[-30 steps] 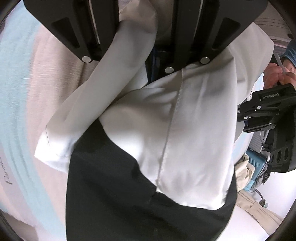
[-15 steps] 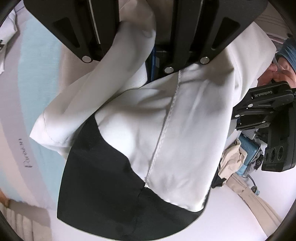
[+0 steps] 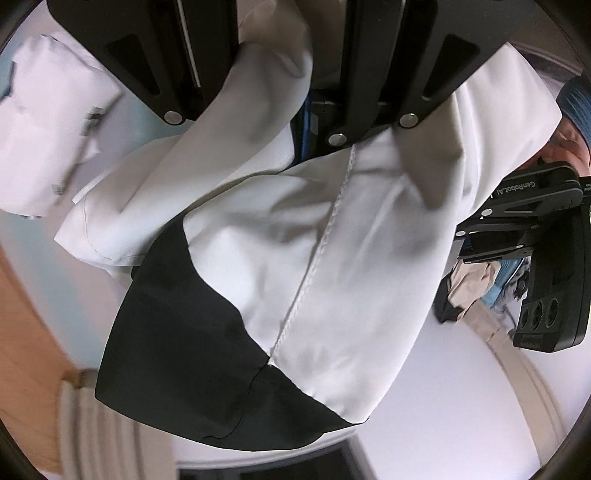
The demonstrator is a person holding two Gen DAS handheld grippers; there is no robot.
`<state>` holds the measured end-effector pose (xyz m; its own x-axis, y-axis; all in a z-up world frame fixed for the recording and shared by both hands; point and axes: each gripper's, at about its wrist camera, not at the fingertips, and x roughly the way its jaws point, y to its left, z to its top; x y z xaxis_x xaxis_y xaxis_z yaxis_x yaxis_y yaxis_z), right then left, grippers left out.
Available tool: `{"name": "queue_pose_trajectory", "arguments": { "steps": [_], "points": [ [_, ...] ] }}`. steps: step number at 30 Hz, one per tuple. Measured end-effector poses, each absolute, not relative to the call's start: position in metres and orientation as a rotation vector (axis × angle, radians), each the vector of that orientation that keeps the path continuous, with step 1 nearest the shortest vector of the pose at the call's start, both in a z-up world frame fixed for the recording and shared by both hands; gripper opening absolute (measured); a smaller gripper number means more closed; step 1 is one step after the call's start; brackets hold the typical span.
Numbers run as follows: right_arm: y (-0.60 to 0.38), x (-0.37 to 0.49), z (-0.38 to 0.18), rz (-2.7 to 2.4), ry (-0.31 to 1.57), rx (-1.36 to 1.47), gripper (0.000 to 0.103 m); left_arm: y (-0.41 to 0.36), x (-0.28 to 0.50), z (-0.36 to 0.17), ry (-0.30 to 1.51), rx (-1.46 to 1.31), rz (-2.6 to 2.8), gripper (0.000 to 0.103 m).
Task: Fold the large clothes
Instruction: 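Grasp the bundle with both grippers and lift it off the bed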
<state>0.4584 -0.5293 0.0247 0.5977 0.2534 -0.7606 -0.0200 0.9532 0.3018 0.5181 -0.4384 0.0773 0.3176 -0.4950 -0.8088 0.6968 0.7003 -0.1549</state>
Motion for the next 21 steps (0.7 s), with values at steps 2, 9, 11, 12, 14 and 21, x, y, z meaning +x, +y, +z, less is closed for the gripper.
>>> {"name": "queue_pose_trajectory", "arguments": {
  "steps": [2,9,11,12,14,21],
  "points": [
    [-0.55,0.441,0.041,0.126,0.901,0.272,0.009,-0.459,0.507,0.09,0.948,0.259,-0.821,0.031],
    [-0.63,0.379,0.089,-0.006,0.849,0.294,0.009,-0.556,0.461,0.13,0.889,0.327,-0.94,0.031],
    [-0.658,0.358,0.099,-0.049,0.838,0.297,0.009,-0.581,0.451,0.131,0.875,0.343,-0.967,0.031],
    [-0.668,0.352,0.102,-0.063,0.836,0.3,0.009,-0.6,0.441,0.135,0.864,0.355,-0.989,0.031],
    [-0.699,0.332,0.109,-0.104,0.832,0.293,0.009,-0.63,0.432,0.137,0.857,0.356,-1.022,0.031],
    [-0.79,0.285,0.102,-0.225,0.842,0.305,0.009,-0.737,0.421,0.108,0.843,0.375,-1.13,0.031]
  ]
}}
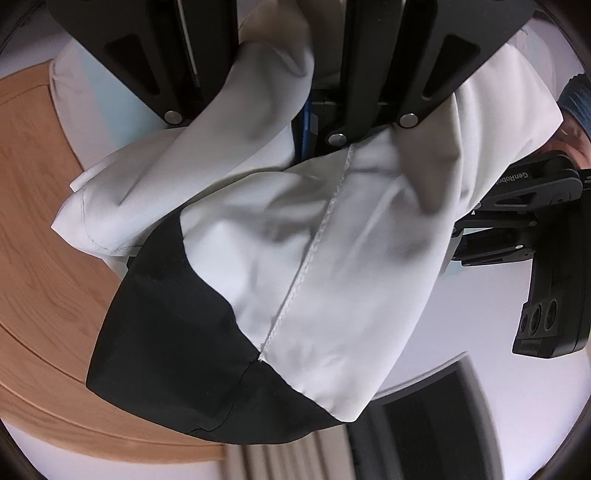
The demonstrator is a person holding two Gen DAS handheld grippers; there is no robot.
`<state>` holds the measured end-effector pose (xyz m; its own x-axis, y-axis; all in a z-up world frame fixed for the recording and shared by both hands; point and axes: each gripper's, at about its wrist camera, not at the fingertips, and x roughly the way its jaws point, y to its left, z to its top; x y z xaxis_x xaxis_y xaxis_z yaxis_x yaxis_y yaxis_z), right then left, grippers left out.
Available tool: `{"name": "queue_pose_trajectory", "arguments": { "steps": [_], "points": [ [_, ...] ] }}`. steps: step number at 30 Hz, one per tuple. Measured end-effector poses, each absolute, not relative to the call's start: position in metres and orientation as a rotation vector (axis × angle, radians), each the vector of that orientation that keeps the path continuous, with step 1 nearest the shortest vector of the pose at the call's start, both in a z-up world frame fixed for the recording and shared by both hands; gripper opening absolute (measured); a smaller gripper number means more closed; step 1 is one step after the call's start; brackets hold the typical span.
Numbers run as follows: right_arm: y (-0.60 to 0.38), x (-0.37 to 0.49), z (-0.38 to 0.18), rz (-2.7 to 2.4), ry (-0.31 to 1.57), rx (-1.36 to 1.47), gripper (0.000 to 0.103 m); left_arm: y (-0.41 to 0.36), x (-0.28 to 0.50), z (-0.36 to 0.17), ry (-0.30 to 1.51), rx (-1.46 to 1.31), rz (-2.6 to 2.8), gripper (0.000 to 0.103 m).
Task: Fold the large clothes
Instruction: 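Grasp the bundle with both grippers and lift it off the bed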
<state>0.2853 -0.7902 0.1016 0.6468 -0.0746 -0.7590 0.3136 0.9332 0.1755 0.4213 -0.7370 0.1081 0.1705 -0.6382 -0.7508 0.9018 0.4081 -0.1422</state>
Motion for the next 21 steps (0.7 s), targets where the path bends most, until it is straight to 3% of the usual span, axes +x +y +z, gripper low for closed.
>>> {"name": "queue_pose_trajectory", "arguments": {
  "steps": [9,21],
  "points": [
    [-0.859,0.29,0.03,-0.258,0.876,0.394,0.009,-0.819,0.439,0.035,0.87,0.445,-1.13,0.031],
    [-0.901,0.326,-0.062,-0.242,0.958,0.472,0.009,-0.849,0.482,-0.053,0.939,0.501,-1.107,0.031]
  ]
}}
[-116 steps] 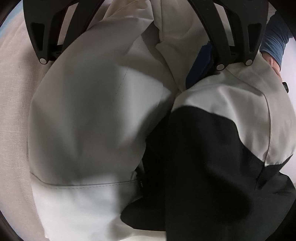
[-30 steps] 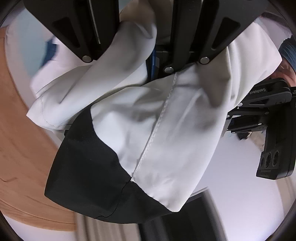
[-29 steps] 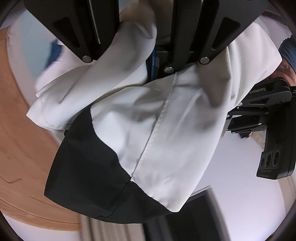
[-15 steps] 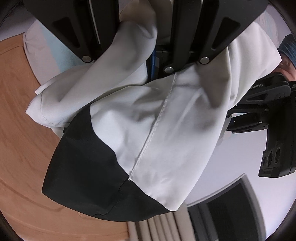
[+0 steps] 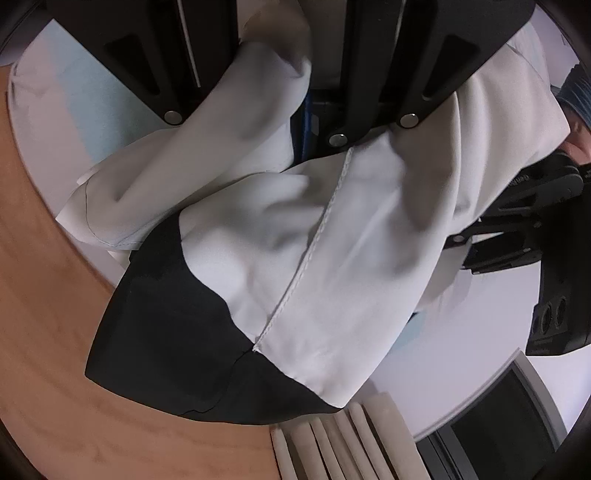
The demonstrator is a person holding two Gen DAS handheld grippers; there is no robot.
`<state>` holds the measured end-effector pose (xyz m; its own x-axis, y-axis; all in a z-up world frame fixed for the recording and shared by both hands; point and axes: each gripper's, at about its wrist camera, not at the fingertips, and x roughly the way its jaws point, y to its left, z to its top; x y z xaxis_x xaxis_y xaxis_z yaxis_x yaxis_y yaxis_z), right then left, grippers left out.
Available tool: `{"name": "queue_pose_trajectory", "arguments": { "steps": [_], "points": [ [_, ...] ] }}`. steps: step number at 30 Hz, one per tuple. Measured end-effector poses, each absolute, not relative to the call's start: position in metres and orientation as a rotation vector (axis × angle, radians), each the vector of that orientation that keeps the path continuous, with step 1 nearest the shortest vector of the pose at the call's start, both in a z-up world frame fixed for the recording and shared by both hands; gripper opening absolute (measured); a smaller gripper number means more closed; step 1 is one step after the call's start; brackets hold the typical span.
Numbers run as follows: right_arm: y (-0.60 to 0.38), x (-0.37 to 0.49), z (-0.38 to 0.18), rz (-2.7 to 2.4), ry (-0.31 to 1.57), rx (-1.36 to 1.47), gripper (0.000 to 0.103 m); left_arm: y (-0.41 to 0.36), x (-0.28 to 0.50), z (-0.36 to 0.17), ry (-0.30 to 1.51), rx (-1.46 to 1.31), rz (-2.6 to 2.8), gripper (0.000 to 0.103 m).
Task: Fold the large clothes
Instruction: 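Grasp the bundle with both grippers and lift it off the bed, then lower the jacket bundle onto the bed and open both grippers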
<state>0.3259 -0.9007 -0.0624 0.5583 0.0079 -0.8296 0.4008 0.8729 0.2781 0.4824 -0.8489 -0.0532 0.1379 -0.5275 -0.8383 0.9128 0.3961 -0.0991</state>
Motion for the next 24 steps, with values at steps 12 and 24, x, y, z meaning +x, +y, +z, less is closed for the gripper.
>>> {"name": "queue_pose_trajectory", "arguments": {
  "steps": [12,24],
  "points": [
    [-0.941,0.347,-0.129,-0.25,1.034,0.547,0.009,-0.84,0.503,-0.119,0.974,0.514,-1.067,0.032],
    [-0.939,0.366,-0.142,-0.315,1.063,0.49,0.012,-0.829,0.506,-0.129,0.977,0.507,-1.038,0.035]
  ]
}}
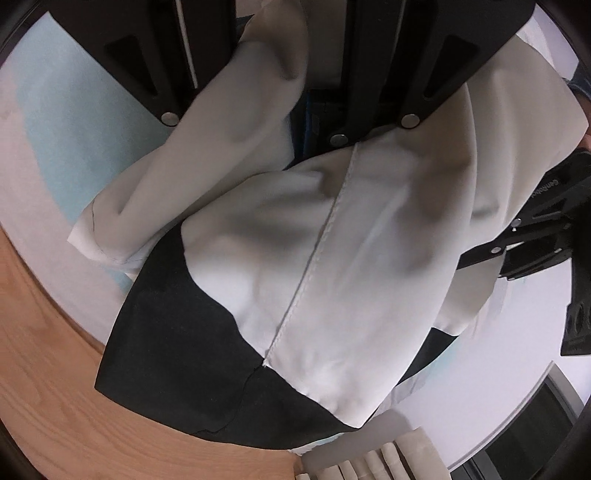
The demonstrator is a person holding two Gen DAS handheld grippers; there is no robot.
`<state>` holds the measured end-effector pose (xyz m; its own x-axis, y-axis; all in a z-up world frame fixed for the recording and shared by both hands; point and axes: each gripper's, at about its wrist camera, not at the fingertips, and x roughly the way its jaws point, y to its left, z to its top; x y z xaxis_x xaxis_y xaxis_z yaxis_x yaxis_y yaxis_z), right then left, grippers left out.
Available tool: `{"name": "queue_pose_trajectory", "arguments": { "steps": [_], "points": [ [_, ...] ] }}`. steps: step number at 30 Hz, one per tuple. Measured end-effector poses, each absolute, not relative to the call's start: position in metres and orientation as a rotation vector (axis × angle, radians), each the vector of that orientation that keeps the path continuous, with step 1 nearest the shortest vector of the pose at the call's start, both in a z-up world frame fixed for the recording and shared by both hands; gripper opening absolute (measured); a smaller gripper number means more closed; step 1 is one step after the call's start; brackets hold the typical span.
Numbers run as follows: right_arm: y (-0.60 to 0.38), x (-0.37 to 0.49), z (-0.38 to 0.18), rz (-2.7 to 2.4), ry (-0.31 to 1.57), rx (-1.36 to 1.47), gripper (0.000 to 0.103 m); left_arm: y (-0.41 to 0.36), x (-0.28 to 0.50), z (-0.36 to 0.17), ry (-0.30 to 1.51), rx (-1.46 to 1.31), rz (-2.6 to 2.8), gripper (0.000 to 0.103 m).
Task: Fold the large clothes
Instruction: 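Lower the jacket bundle onto the bed and open both grippers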
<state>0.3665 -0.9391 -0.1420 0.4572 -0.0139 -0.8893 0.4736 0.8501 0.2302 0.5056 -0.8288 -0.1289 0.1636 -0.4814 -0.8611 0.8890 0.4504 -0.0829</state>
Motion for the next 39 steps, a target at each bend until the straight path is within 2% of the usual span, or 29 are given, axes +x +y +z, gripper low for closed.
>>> {"name": "queue_pose_trajectory", "arguments": {
  "steps": [3,5,6,7,12,14,16,20,24,30,39],
  "points": [
    [-0.928,0.371,-0.138,-0.371,1.08,0.434,0.017,-0.821,0.502,-0.12,0.955,0.505,-1.001,0.043],
    [-0.921,0.372,-0.134,-0.406,1.086,0.414,0.023,-0.815,0.498,-0.114,0.933,0.509,-0.972,0.057],
    [-0.92,0.372,-0.132,-0.424,1.09,0.402,0.025,-0.809,0.496,-0.11,0.923,0.497,-0.954,0.061],
    [-0.918,0.371,-0.128,-0.458,1.095,0.376,0.029,-0.805,0.496,-0.108,0.921,0.492,-0.942,0.066],
    [-0.913,0.358,-0.11,-0.53,1.057,0.357,0.055,-0.783,0.489,-0.094,0.898,0.477,-0.885,0.08],
    [-0.901,0.357,-0.109,-0.562,1.027,0.351,0.072,-0.775,0.488,-0.091,0.9,0.475,-0.871,0.086],
    [-0.884,0.355,-0.117,-0.582,1.011,0.348,0.075,-0.763,0.487,-0.086,0.899,0.462,-0.854,0.091],
    [-0.869,0.352,-0.108,-0.612,0.964,0.334,0.089,-0.742,0.48,-0.078,0.908,0.455,-0.843,0.097],
    [-0.853,0.33,-0.086,-0.627,0.926,0.334,0.093,-0.718,0.466,-0.073,0.911,0.479,-0.842,0.097],
    [-0.811,0.296,-0.052,-0.673,0.874,0.357,0.093,-0.67,0.437,-0.054,0.894,0.467,-0.863,0.097],
    [-0.68,0.211,0.005,-0.811,0.825,0.29,0.095,-0.577,0.362,-0.004,0.875,0.446,-0.899,0.097]
  ]
}}
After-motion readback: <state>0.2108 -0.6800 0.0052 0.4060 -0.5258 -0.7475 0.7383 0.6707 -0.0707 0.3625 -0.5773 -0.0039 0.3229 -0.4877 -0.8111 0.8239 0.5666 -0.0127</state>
